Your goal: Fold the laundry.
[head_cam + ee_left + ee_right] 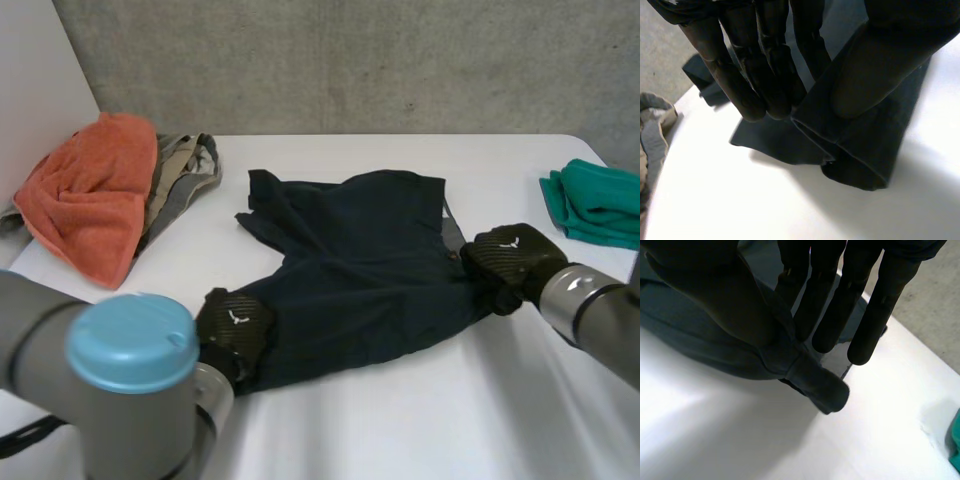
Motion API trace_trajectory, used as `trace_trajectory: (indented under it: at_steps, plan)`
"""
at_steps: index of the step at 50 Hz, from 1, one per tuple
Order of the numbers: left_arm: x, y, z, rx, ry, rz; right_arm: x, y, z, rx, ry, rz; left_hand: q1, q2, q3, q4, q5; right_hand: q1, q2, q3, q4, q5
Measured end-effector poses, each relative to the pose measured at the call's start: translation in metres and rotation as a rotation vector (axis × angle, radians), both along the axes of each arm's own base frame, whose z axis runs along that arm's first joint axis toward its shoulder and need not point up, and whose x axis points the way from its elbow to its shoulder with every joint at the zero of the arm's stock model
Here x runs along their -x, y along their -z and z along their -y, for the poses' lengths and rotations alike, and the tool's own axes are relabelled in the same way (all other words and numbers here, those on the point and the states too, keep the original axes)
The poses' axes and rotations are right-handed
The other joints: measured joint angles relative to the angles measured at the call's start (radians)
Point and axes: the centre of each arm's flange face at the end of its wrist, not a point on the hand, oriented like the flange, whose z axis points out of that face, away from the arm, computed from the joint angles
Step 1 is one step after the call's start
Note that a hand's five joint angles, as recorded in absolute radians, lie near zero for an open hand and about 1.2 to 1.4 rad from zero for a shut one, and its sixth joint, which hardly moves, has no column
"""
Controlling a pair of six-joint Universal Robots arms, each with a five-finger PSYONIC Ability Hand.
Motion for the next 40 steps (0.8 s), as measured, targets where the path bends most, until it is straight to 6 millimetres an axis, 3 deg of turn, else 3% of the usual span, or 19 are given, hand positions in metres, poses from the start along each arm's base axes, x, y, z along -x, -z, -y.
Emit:
trace_trajectory:
  at_steps: [8, 12, 16, 22, 32, 37, 40]
  plan:
    - [-0.028, -0.035, -0.034, -0.114, 0.137, 0.086, 0.020, -0.023, -0.043, -0.163, -0.206, -0.303, 0.000, 0.001, 0.001, 0.000, 0.000, 0.000, 0.000, 0.000, 0.000, 0.001]
    - [-0.034, -0.033, -0.047, -0.218, 0.188, 0.139, 0.020, -0.023, -0.057, -0.207, -0.322, -0.402, 0.000, 0.001, 0.001, 0.000, 0.000, 0.000, 0.000, 0.000, 0.000, 0.001]
    - [-0.033, -0.028, -0.047, -0.267, 0.193, 0.174, 0.018, -0.020, -0.059, -0.221, -0.355, -0.424, 0.000, 0.001, 0.001, 0.000, 0.000, 0.000, 0.000, 0.000, 0.000, 0.001]
    - [-0.016, -0.021, -0.014, -0.237, 0.118, 0.222, 0.013, -0.013, -0.047, -0.234, -0.330, -0.405, 0.000, 0.001, 0.001, 0.001, 0.000, 0.000, 0.000, 0.000, 0.000, 0.002]
    - [0.018, -0.044, 0.046, -0.070, 0.084, 0.150, 0.004, -0.017, -0.015, -0.156, -0.218, -0.321, 0.000, 0.001, 0.001, 0.001, 0.000, 0.000, 0.000, 0.000, 0.000, 0.012]
    - [0.044, -0.088, 0.099, 0.187, 0.082, 0.000, -0.020, -0.045, 0.032, 0.153, -0.111, -0.183, 0.000, 0.003, 0.003, 0.001, 0.000, 0.000, 0.000, 0.000, 0.000, 0.012]
    - [0.052, -0.156, 0.140, 0.486, 0.032, -0.187, -0.039, -0.102, 0.063, 0.485, -0.001, -0.016, 0.000, 0.003, 0.004, 0.004, 0.000, 0.000, 0.000, 0.000, 0.000, 0.012]
